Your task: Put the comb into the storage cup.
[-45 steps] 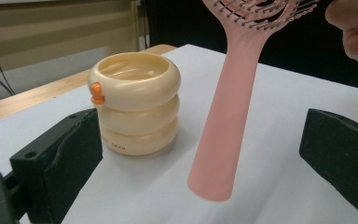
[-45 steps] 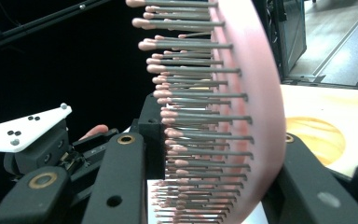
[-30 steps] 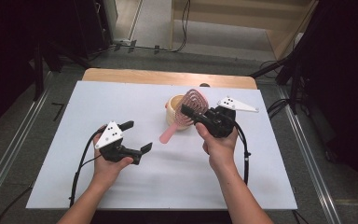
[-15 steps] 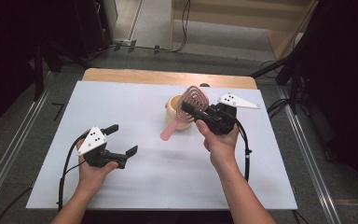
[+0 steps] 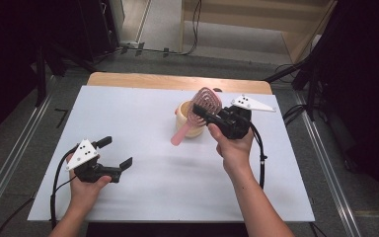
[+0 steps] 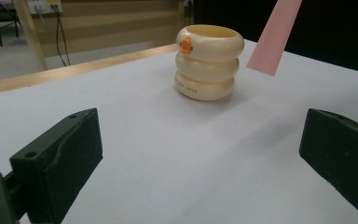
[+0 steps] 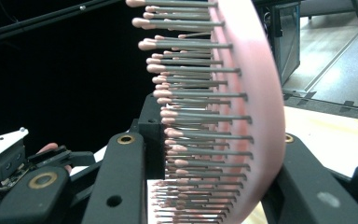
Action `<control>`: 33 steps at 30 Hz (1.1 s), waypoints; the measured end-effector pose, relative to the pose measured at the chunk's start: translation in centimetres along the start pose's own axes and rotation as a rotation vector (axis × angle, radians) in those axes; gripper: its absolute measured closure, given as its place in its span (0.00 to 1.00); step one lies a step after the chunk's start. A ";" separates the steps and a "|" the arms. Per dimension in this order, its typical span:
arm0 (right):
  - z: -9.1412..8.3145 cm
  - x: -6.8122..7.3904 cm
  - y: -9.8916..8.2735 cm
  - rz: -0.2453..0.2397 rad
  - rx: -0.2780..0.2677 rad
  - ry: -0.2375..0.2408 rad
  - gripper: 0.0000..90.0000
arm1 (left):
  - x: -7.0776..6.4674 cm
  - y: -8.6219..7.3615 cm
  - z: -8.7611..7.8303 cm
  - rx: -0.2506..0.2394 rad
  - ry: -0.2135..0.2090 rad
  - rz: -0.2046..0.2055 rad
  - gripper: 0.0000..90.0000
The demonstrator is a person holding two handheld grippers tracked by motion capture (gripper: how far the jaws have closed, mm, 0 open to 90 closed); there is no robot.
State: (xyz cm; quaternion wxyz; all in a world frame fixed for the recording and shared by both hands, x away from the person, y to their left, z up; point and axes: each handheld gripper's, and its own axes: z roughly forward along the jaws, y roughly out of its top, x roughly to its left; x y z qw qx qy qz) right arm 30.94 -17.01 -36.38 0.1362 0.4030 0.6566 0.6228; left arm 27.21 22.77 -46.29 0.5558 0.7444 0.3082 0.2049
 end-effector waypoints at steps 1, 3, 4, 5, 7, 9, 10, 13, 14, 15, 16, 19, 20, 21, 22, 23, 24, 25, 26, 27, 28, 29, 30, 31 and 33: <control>0.0 0.0 0.1 0.003 0.000 -0.001 0.69 | 0.1 -0.1 -0.2 0.002 0.002 0.000 0.00; 0.0 -0.1 0.2 0.001 0.000 -0.003 0.69 | 0.2 -0.3 -0.4 -0.001 0.008 -0.003 0.00; 0.0 -0.1 0.2 0.000 -0.001 -0.004 0.69 | 0.3 -0.4 -0.6 0.003 0.014 -0.001 0.00; -0.1 -0.1 0.3 0.000 0.002 -0.005 0.69 | 0.4 -0.5 -0.8 0.005 0.018 -0.003 0.00; -0.1 -0.2 0.5 -0.005 -0.001 -0.010 0.69 | 0.5 -0.7 -1.0 0.006 0.023 -0.006 0.00; -0.2 -0.3 0.7 -0.005 -0.005 -0.010 0.69 | 0.6 -0.9 -1.4 0.003 0.026 -0.011 0.00; -0.3 -0.3 0.8 -0.009 -0.006 -0.013 0.69 | 0.7 -1.0 -1.5 0.003 0.026 -0.010 0.00; -0.4 -0.5 1.0 -0.010 -0.008 -0.016 0.69 | 0.9 -1.2 -1.9 0.004 0.035 -0.018 0.00; -0.4 -0.6 1.1 -0.009 -0.009 -0.019 0.69 | 0.9 -1.3 -2.0 0.005 0.039 -0.020 0.00; -0.4 -0.7 1.2 -0.008 -0.009 -0.020 0.69 | 0.9 -1.4 -2.1 0.003 0.040 -0.024 0.00; -0.4 -0.8 1.2 -0.010 -0.011 -0.021 0.69 | 1.0 -1.5 -2.3 0.006 0.042 -0.025 0.00; -0.4 -1.0 1.4 -0.007 -0.013 -0.024 0.69 | 1.1 -1.7 -2.6 0.004 0.046 -0.027 0.00; -0.4 -1.0 1.4 -0.008 -0.013 -0.027 0.69 | 1.1 -1.8 -2.7 0.007 0.049 -0.029 0.00; -0.4 -1.1 1.4 -0.004 -0.013 -0.027 0.69 | 1.2 -1.8 -2.8 0.006 0.049 -0.032 0.00; -0.4 -1.2 1.5 -0.004 -0.012 -0.029 0.69 | 1.2 -1.9 -2.9 0.005 0.049 -0.032 0.00; -0.5 -1.3 1.5 -0.003 -0.014 -0.032 0.69 | 1.3 -2.0 -3.1 0.007 0.052 -0.031 0.00; -0.5 -1.4 1.5 -0.005 -0.016 -0.032 0.69 | 1.3 -2.0 -3.2 0.010 0.055 -0.034 0.00; -0.5 -1.5 1.6 -0.004 -0.016 -0.034 0.69 | 1.4 -2.1 -3.3 0.006 0.054 -0.039 0.00; -0.5 -1.5 1.6 -0.002 -0.015 -0.036 0.69 | 1.4 -2.2 -3.4 0.010 0.057 -0.035 0.00; -0.5 -1.6 1.6 -0.006 -0.015 -0.037 0.69 | 1.5 -2.3 -3.5 0.013 0.059 -0.037 0.00; -0.5 -1.7 1.6 -0.004 -0.016 -0.037 0.69 | 1.5 -2.4 -3.6 0.011 0.059 -0.039 0.00; -0.5 -1.7 1.7 -0.003 -0.017 -0.038 0.69 | 1.5 -2.4 -3.7 0.013 0.063 -0.036 0.00; -0.4 -1.8 1.7 -0.005 -0.017 -0.039 0.69 | 1.6 -2.5 -3.9 0.015 0.064 -0.038 0.00; -0.4 -1.9 1.7 -0.004 -0.015 -0.042 0.69 | 1.6 -2.6 -4.0 0.013 0.064 -0.041 0.00; -0.4 -2.0 1.7 -0.004 -0.013 -0.044 0.69 | 1.7 -2.7 -4.2 0.014 0.070 -0.043 0.00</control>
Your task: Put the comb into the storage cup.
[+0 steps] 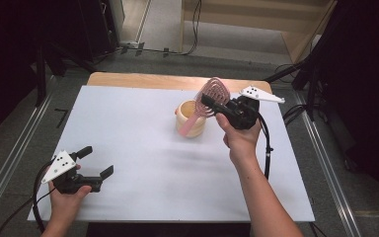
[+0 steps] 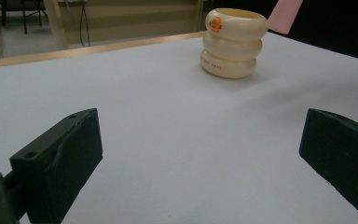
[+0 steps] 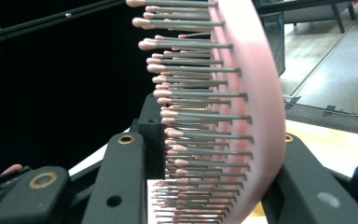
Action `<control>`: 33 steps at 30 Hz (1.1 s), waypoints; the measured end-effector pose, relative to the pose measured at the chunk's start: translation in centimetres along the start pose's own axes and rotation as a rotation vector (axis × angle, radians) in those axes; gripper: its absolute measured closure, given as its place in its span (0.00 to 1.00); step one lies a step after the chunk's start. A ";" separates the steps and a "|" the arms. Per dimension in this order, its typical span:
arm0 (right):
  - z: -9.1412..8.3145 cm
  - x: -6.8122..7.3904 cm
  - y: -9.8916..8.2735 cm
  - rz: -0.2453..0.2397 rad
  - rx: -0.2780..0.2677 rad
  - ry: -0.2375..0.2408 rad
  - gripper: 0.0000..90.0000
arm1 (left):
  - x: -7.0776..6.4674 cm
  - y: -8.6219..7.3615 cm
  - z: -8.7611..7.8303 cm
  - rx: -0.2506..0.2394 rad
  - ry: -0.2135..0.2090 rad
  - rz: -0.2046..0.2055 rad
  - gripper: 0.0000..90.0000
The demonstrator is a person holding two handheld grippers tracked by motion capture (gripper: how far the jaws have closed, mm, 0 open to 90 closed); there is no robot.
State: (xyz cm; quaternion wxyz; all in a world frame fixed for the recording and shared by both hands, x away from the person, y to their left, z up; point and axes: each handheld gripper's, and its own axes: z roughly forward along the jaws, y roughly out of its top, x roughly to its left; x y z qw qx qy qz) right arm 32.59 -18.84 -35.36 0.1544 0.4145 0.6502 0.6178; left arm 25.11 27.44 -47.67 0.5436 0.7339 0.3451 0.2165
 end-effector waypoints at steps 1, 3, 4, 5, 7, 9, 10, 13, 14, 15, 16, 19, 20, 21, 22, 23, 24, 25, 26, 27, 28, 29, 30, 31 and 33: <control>0.0 -0.1 0.0 -0.001 -0.001 -0.002 0.69 | 0.1 -0.1 -0.1 0.000 0.000 -0.004 0.00; 0.1 -0.2 0.1 0.001 0.002 -0.005 0.69 | 0.2 -0.2 -0.2 0.004 0.005 -0.005 0.00; 0.1 -0.3 0.2 0.001 -0.002 -0.008 0.69 | 0.3 -0.4 -0.3 0.004 0.007 -0.010 0.00; 0.1 -0.4 0.2 0.003 -0.003 -0.006 0.69 | 0.4 -0.5 -0.4 0.009 0.011 -0.013 0.00; 0.1 -0.6 0.3 0.004 -0.008 -0.010 0.69 | 0.5 -0.7 -0.6 0.011 0.010 -0.014 0.00; 0.2 -0.6 0.4 0.005 -0.008 -0.012 0.69 | 0.6 -0.8 -0.7 0.010 0.015 -0.017 0.00; 0.2 -0.7 0.5 0.005 -0.005 -0.015 0.69 | 0.6 -0.8 -0.8 0.009 0.016 -0.019 0.00; 0.4 -0.9 0.6 0.001 -0.008 -0.017 0.69 | 0.9 -1.0 -1.0 0.008 0.022 -0.023 0.00; 0.4 -0.9 0.6 0.001 -0.008 -0.017 0.69 | 0.9 -1.0 -1.0 0.008 0.022 -0.023 0.00; 0.4 -1.0 0.8 0.002 -0.010 -0.019 0.69 | 1.0 -1.1 -1.1 0.006 0.028 -0.027 0.00; 0.4 -1.1 0.8 0.002 -0.012 -0.020 0.69 | 1.0 -1.1 -1.1 0.006 0.028 -0.027 0.00; 0.4 -1.2 1.0 0.004 -0.013 -0.023 0.69 | 1.2 -1.2 -1.4 0.002 0.037 -0.029 0.00; 0.4 -1.2 1.1 0.003 -0.015 -0.025 0.69 | 1.3 -1.3 -1.4 0.002 0.036 -0.032 0.00; 0.4 -1.3 1.1 0.003 -0.016 -0.025 0.69 | 1.4 -1.3 -1.5 0.000 0.033 -0.037 0.00; 0.5 -1.3 1.2 0.001 -0.017 -0.025 0.69 | 1.4 -1.4 -1.5 -0.001 0.034 -0.037 0.00; 0.5 -1.3 1.3 0.001 -0.016 -0.026 0.69 | 1.4 -1.4 -1.5 0.001 0.036 -0.038 0.00; 0.5 -1.3 1.4 -0.003 -0.017 -0.028 0.69 | 1.4 -1.4 -1.5 0.000 0.035 -0.037 0.00; 0.5 -1.3 1.5 -0.001 -0.019 -0.027 0.69 | 1.3 -1.4 -1.4 -0.002 0.032 -0.037 0.00; 0.5 -1.3 1.5 -0.001 -0.020 -0.026 0.69 | 1.3 -1.5 -1.4 -0.001 0.033 -0.036 0.00; 0.5 -1.3 1.5 -0.001 -0.020 -0.026 0.69 | 1.3 -1.5 -1.4 -0.001 0.033 -0.036 0.00; 0.5 -1.4 1.7 -0.006 -0.022 -0.029 0.69 | 1.2 -1.5 -1.4 0.002 0.033 -0.036 0.00; 0.5 -1.5 1.8 -0.005 -0.022 -0.030 0.69 | 1.2 -1.5 -1.4 0.005 0.032 -0.035 0.00; 0.6 -1.5 1.8 -0.003 -0.024 -0.032 0.69 | 1.3 -1.5 -1.4 0.005 0.033 -0.037 0.00; 0.6 -1.6 1.9 -0.002 -0.025 -0.032 0.69 | 1.3 -1.6 -1.4 0.007 0.033 -0.037 0.00; 0.7 -1.7 2.0 -0.003 -0.022 -0.037 0.69 | 1.3 -1.6 -1.3 0.008 0.034 -0.036 0.00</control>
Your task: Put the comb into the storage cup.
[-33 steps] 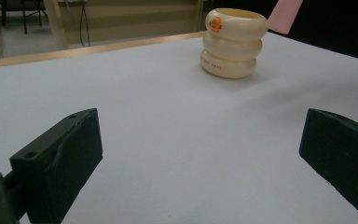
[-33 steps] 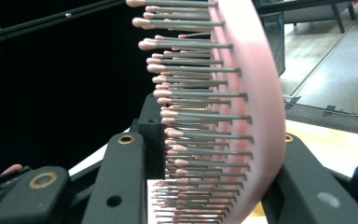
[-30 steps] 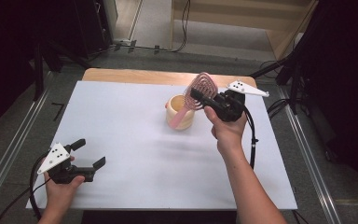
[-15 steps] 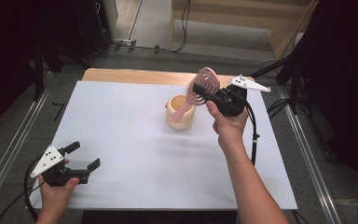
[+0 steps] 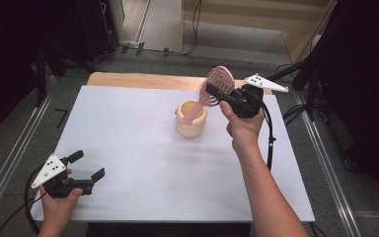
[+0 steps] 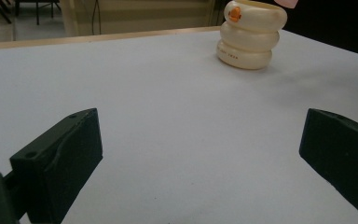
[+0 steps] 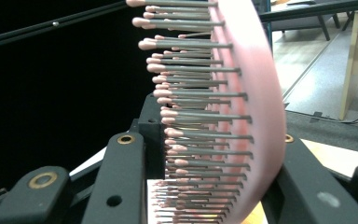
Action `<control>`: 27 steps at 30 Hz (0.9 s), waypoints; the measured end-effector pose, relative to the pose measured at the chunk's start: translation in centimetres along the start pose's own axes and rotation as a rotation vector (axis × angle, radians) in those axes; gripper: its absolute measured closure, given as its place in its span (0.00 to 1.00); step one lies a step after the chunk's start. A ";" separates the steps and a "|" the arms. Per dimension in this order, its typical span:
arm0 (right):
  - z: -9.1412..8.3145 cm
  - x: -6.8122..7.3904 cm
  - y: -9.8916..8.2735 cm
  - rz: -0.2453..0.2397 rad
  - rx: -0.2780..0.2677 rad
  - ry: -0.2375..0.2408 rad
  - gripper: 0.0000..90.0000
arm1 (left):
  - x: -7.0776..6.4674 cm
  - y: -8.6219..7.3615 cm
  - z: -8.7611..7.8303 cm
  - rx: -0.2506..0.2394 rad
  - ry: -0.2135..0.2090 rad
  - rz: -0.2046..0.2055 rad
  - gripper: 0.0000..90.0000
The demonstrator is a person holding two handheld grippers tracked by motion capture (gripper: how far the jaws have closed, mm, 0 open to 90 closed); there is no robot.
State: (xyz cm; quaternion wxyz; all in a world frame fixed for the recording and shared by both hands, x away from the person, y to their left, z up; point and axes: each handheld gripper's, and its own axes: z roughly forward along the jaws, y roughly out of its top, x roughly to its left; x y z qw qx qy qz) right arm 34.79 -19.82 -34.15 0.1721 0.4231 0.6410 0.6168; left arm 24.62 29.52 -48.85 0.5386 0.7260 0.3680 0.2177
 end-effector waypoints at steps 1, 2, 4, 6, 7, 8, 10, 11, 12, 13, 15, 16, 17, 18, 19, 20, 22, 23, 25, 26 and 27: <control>0.1 -0.1 0.0 -0.002 0.001 -0.001 0.69 | -0.1 0.0 0.0 -0.001 -0.002 0.001 0.00; 0.2 -0.1 0.1 -0.002 0.003 -0.003 0.69 | -0.1 0.0 0.0 -0.001 -0.005 0.003 0.00; 0.3 -0.2 0.2 -0.004 0.004 -0.005 0.69 | -0.1 0.0 0.0 0.000 -0.006 0.003 0.00; 0.5 -0.3 0.2 -0.001 0.003 -0.009 0.69 | -0.1 -0.1 0.0 0.001 -0.006 0.002 0.00; 0.6 -0.4 0.3 0.001 0.002 -0.008 0.69 | -0.1 -0.1 0.0 -0.001 -0.006 0.001 0.00; 0.6 -0.5 0.3 0.005 0.003 -0.011 0.69 | -0.1 -0.1 0.0 -0.004 -0.005 -0.003 0.00; 0.9 -0.7 0.3 0.004 0.004 -0.015 0.69 | 0.0 -0.1 0.0 -0.008 -0.003 -0.006 0.00; 1.0 -0.7 0.3 0.005 0.002 -0.017 0.69 | 0.0 -0.1 0.0 -0.009 -0.004 -0.009 0.00; 1.1 -0.8 0.3 0.007 0.003 -0.022 0.69 | 0.0 -0.1 -0.1 -0.010 -0.004 -0.012 0.00; 1.2 -0.9 0.3 0.006 0.003 -0.024 0.69 | 0.0 -0.1 -0.1 -0.011 -0.005 -0.013 0.00; 1.5 -1.0 0.4 0.014 0.003 -0.024 0.69 | 0.0 -0.1 -0.1 -0.007 -0.008 -0.007 0.00; 1.5 -1.0 0.4 0.014 0.003 -0.024 0.69 | 0.0 -0.1 -0.1 -0.007 -0.008 -0.007 0.00; 1.6 -1.1 0.4 0.016 0.008 -0.028 0.69 | -0.1 -0.1 0.0 -0.007 -0.012 -0.006 0.00; 1.6 -1.1 0.4 0.016 0.008 -0.028 0.69 | -0.1 -0.1 0.0 -0.007 -0.012 -0.006 0.00; 1.8 -1.2 0.5 0.010 0.005 -0.031 0.69 | -0.1 -0.1 -0.1 -0.005 -0.013 -0.005 0.00; 1.9 -1.2 0.5 0.009 0.006 -0.034 0.69 | -0.1 -0.1 -0.1 -0.005 -0.013 -0.005 0.00; 1.9 -1.2 0.5 0.009 0.004 -0.034 0.69 | -0.1 -0.1 0.0 -0.006 -0.014 -0.005 0.00; 2.0 -1.3 0.6 0.010 0.001 -0.035 0.69 | -0.1 -0.1 0.0 -0.006 -0.015 -0.005 0.00; 2.1 -1.4 0.8 0.007 0.002 -0.036 0.69 | -0.2 -0.2 0.0 -0.006 -0.016 -0.002 0.00; 2.1 -1.4 0.8 0.007 0.001 -0.039 0.69 | -0.2 -0.2 0.0 -0.006 -0.016 -0.002 0.00; 2.1 -1.5 0.9 0.009 -0.003 -0.040 0.69 | -0.1 -0.2 0.0 -0.006 -0.016 -0.003 0.00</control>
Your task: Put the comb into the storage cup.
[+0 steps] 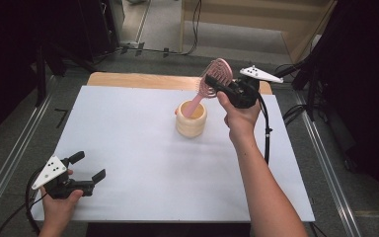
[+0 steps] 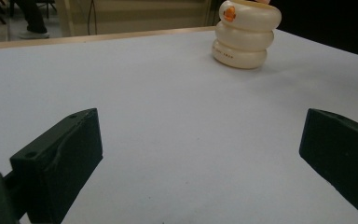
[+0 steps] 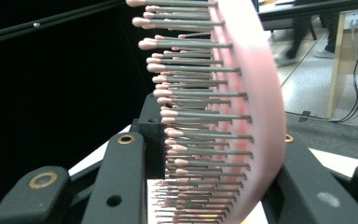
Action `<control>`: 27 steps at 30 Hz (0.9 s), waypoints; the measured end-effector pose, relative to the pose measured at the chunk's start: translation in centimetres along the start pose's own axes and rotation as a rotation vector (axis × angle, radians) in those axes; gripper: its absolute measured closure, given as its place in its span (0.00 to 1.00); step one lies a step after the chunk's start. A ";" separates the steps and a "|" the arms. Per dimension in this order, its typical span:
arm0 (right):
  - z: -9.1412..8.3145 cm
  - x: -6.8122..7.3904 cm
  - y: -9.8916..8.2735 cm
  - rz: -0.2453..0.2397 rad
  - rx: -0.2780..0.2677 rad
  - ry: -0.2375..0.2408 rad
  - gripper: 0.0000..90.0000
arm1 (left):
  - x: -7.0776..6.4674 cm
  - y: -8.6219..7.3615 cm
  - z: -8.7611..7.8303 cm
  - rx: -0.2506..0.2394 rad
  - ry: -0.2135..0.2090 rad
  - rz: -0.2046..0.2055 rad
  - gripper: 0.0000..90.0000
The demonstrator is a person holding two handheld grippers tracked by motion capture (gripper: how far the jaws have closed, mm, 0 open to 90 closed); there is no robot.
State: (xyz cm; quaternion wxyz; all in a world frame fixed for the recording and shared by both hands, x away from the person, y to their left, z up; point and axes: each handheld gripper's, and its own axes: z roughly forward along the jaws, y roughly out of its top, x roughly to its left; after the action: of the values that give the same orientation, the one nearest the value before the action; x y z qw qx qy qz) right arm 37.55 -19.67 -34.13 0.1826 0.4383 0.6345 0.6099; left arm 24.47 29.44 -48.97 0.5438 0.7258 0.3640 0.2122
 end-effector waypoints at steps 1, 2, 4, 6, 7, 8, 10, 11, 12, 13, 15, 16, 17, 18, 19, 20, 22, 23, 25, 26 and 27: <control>0.0 -0.1 0.1 0.003 -0.002 -0.001 0.69 | 0.0 0.0 0.0 -0.001 0.000 -0.001 0.00; 0.0 -0.2 0.2 0.006 -0.002 -0.002 0.69 | 0.0 0.0 0.0 -0.001 -0.001 -0.001 0.00; 0.1 -0.2 0.3 0.003 -0.002 -0.009 0.69 | 0.0 0.0 0.0 -0.001 0.000 -0.002 0.00; 0.2 -0.4 0.4 0.001 -0.002 -0.012 0.69 | 0.0 0.0 0.0 -0.001 -0.002 -0.001 0.00; 0.2 -0.4 0.4 0.001 -0.002 -0.012 0.69 | 0.0 0.0 0.0 -0.001 -0.002 -0.001 0.00; 0.4 -0.5 0.5 0.001 -0.004 -0.013 0.69 | 0.0 0.0 0.0 -0.001 -0.001 -0.001 0.00; 0.5 -0.6 0.5 0.003 -0.004 -0.019 0.69 | 0.0 0.0 0.0 0.000 -0.001 0.000 0.00; 0.6 -0.6 0.4 0.003 -0.003 -0.020 0.69 | 0.0 0.0 0.0 0.000 -0.001 -0.001 0.00; 0.7 -0.7 0.4 0.001 0.000 -0.023 0.69 | 0.0 0.0 0.0 0.000 -0.001 -0.001 0.00; 0.7 -0.7 0.4 0.001 0.000 -0.023 0.69 | 0.0 0.0 0.0 0.000 -0.001 -0.001 0.00; 0.9 -0.7 0.2 -0.005 0.007 -0.029 0.69 | 0.0 0.0 0.0 -0.001 -0.001 -0.002 0.00; 1.1 -0.8 0.1 -0.010 0.009 -0.032 0.69 | 0.0 0.0 0.0 -0.002 -0.001 -0.002 0.00; 1.2 -0.8 0.0 -0.005 0.011 -0.032 0.69 | 0.0 0.0 0.0 -0.002 -0.001 -0.002 0.00; 1.3 -0.8 -0.1 -0.009 0.011 -0.030 0.69 | 0.0 0.0 0.0 -0.001 -0.002 -0.002 0.00; 1.4 -0.8 -0.2 -0.009 0.015 -0.035 0.69 | 0.0 0.0 0.0 -0.001 -0.002 -0.002 0.00; 1.4 -0.8 -0.3 -0.010 0.018 -0.038 0.69 | 0.0 0.0 0.0 -0.001 -0.003 -0.002 0.00; 1.7 -0.9 -0.6 -0.020 0.025 -0.040 0.69 | 0.0 0.0 0.0 -0.002 -0.004 -0.002 0.00; 1.7 -0.9 -0.6 -0.020 0.025 -0.040 0.69 | 0.0 0.0 0.0 -0.002 -0.004 -0.002 0.00; 1.9 -1.0 -0.8 -0.015 0.029 -0.046 0.69 | 0.0 0.0 0.0 -0.001 -0.004 -0.002 0.00; 2.1 -1.2 -1.1 -0.010 0.034 -0.049 0.69 | 0.0 0.0 0.0 -0.002 -0.003 -0.003 0.00; 2.1 -1.2 -1.1 -0.010 0.034 -0.049 0.69 | 0.0 0.0 0.0 -0.002 -0.003 -0.003 0.00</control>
State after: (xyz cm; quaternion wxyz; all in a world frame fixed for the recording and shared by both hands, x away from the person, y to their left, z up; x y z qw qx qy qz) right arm 39.44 -19.17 -35.94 0.1936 0.4530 0.6423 0.5872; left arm 24.44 29.45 -48.97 0.5454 0.7250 0.3640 0.2107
